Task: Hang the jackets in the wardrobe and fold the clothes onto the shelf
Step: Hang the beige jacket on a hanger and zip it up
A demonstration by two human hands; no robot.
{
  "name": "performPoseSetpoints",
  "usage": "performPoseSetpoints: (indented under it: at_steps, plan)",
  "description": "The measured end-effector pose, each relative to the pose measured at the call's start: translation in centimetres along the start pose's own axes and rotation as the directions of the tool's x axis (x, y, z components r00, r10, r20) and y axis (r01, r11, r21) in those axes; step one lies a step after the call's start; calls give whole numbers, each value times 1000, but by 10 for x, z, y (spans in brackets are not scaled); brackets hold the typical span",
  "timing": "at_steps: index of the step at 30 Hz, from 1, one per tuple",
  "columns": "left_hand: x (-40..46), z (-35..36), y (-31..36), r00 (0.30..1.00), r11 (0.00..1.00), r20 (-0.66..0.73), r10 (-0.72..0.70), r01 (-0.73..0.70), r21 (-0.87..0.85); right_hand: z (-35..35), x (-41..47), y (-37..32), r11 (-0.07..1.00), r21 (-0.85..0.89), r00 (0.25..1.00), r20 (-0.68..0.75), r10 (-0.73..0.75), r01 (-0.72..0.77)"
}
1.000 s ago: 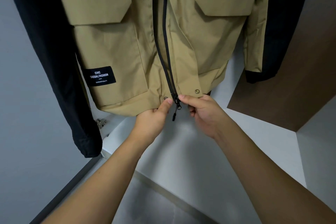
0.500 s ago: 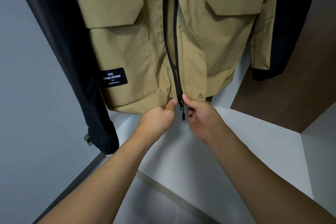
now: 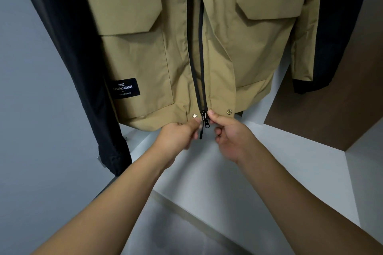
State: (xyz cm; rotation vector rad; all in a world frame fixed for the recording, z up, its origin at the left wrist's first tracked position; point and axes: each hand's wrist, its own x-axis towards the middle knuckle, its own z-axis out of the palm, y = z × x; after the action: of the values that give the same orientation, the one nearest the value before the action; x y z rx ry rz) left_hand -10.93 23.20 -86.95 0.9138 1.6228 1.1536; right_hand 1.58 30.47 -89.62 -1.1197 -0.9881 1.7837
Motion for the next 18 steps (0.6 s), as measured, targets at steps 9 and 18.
performPoseSetpoints:
  at_steps: [9,18]
  plan:
    - [-15,-23,82,714,179,245,656,-462,868,-14,-1,-14,996,-9,996,10,-88,88]
    - [46,-18,106,663,-227,664,346,-627,745,-21,-1,-18,996,18,993,-81,-89,91]
